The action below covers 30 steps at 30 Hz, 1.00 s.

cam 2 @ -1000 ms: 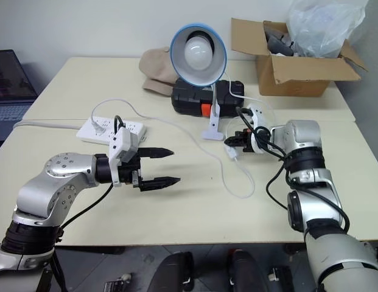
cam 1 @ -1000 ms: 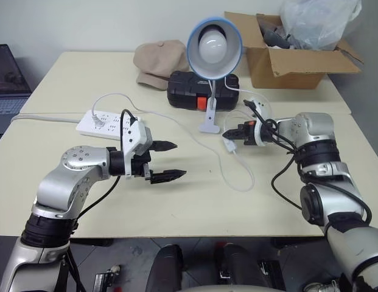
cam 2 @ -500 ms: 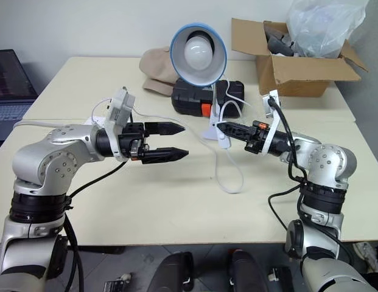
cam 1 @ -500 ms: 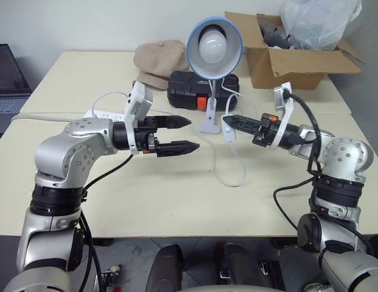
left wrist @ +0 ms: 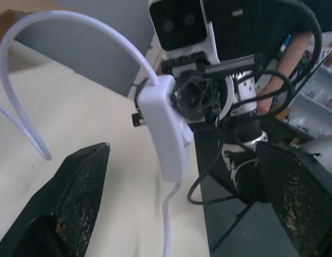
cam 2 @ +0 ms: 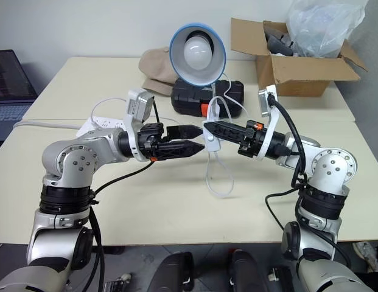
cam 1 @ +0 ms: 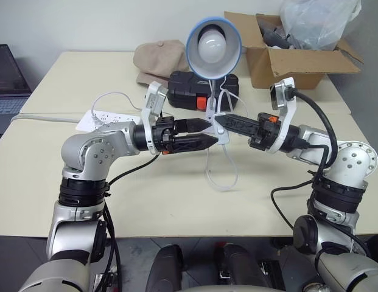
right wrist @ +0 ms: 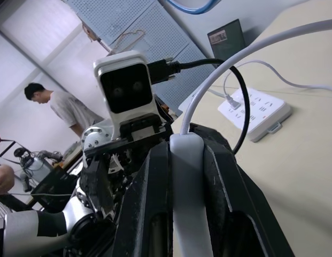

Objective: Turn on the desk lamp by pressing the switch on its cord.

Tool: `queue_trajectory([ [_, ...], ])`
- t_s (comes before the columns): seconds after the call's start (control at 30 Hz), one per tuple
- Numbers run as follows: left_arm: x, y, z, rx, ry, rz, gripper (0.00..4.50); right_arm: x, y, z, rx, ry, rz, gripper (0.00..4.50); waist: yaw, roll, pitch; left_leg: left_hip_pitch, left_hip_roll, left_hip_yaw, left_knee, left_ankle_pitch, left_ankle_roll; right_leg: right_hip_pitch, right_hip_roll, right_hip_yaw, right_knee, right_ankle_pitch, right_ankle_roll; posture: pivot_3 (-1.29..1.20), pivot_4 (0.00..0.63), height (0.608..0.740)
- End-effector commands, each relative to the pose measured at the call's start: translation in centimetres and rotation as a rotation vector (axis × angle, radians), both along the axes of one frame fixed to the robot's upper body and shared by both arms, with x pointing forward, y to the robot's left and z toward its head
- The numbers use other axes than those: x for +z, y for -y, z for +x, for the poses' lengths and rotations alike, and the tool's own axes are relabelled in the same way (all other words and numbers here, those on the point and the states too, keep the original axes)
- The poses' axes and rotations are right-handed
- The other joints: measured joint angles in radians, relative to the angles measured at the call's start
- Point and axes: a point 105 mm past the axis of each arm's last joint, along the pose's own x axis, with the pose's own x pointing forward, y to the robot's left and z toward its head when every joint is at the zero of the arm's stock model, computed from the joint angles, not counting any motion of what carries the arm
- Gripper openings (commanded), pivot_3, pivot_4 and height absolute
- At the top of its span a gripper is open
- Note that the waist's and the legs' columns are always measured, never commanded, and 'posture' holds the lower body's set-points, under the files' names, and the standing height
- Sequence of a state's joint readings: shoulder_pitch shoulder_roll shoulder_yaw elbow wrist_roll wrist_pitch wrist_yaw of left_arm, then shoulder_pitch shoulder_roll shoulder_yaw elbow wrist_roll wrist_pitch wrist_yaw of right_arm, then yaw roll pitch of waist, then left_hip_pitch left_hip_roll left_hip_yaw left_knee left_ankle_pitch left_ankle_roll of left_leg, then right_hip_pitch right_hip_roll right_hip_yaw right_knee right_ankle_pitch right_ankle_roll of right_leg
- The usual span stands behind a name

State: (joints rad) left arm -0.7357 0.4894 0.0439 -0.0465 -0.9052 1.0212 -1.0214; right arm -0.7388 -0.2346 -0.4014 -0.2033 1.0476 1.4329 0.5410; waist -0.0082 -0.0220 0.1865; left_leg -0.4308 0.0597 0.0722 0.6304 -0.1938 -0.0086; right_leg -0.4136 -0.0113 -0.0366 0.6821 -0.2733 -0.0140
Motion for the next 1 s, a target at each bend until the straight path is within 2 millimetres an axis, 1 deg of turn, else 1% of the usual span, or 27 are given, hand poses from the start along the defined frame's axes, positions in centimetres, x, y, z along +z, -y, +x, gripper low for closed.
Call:
queue_trajectory([
  [0.03,0.8,0.2,-0.6,-0.017,0.013,-0.036,4.5,1.3,-0.4,-0.9,0.036,0.062,0.006,0.41,0.0,0.0,0.0,0.0,0.0,0.0,0.0,0.0,0.0,0.0,0.0,0.0,0.0,0.0,0.0,0.0,0.15,0.74],
  [0.47,0.1,0.5,-1.1,-0.039,-0.014,-0.04,4.5,1.6,-0.7,-1.2,0.064,0.068,0.003,0.41,0.0,0.0,0.0,0.0,0.0,0.0,0.0,0.0,0.0,0.0,0.0,0.0,0.0,0.0,0.0,0.0,0.15,0.74],
  [0.53,0.1,0.5,-1.0,-0.037,-0.013,-0.039,4.12,1.6,-0.7,-1.2,0.065,0.07,0.001,0.41,0.0,0.0,0.0,0.0,0.0,0.0,0.0,0.0,0.0,0.0,0.0,0.0,0.0,0.0,0.0,0.0,0.15,0.74],
  [0.57,0.1,0.6,-1.0,-0.039,-0.015,-0.042,4.07,1.7,-0.7,-1.3,0.066,0.071,-0.001,0.41,0.001,0.0,0.0,0.0,0.0,0.0,0.0,0.0,0.0,0.0,0.0,0.0,0.0,0.0,0.0,0.0,0.15,0.74],
  [0.7,0.1,0.8,-1.0,-0.043,-0.017,-0.049,3.17,1.8,-1.0,-1.6,0.082,0.082,-0.006,0.41,0.001,0.0,0.0,0.0,0.0,0.0,0.0,0.0,0.0,0.0,0.0,0.0,0.0,0.0,0.0,0.0,0.15,0.74],
  [0.77,0.1,0.8,-1.0,-0.044,-0.018,-0.053,2.84,1.8,-1.1,-1.7,0.085,0.081,-0.006,0.41,0.001,0.0,0.0,0.0,0.0,0.0,0.0,0.0,0.0,0.0,0.0,0.0,0.0,0.0,0.0,0.0,0.15,0.74],
  [0.8,0.1,0.9,-1.0,-0.047,-0.018,-0.053,2.57,1.8,-1.1,-1.7,0.086,0.081,-0.005,0.41,0.001,0.0,0.0,0.0,0.0,0.0,0.0,0.0,0.0,0.0,0.0,0.0,0.0,0.0,0.0,0.0,0.15,0.74],
  [0.83,0.0,1.0,-1.1,-0.051,-0.019,-0.052,2.49,1.8,-1.0,-1.7,0.088,0.081,-0.005,0.41,0.0,0.0,0.0,0.0,0.0,0.0,0.0,0.0,0.0,0.0,0.0,0.0,0.0,0.0,0.0,0.0,0.15,0.74],
  [0.9,-0.1,1.0,-1.1,-0.056,-0.017,-0.044,2.02,1.9,-1.1,-1.8,0.089,0.081,-0.005,0.41,0.001,0.0,0.0,0.0,0.0,0.0,0.0,0.0,0.0,0.0,0.0,0.0,0.0,0.0,0.001,0.0,0.15,0.74],
  [1.0,-0.2,1.0,-1.1,-0.059,-0.016,-0.045,1.51,2.0,-1.1,-1.8,0.093,0.082,0.001,0.41,0.001,0.0,0.0,0.0,0.0,0.0,0.0,0.0,0.0,0.0,0.0,0.0,0.0,0.0,0.001,0.0,0.15,0.74],
])
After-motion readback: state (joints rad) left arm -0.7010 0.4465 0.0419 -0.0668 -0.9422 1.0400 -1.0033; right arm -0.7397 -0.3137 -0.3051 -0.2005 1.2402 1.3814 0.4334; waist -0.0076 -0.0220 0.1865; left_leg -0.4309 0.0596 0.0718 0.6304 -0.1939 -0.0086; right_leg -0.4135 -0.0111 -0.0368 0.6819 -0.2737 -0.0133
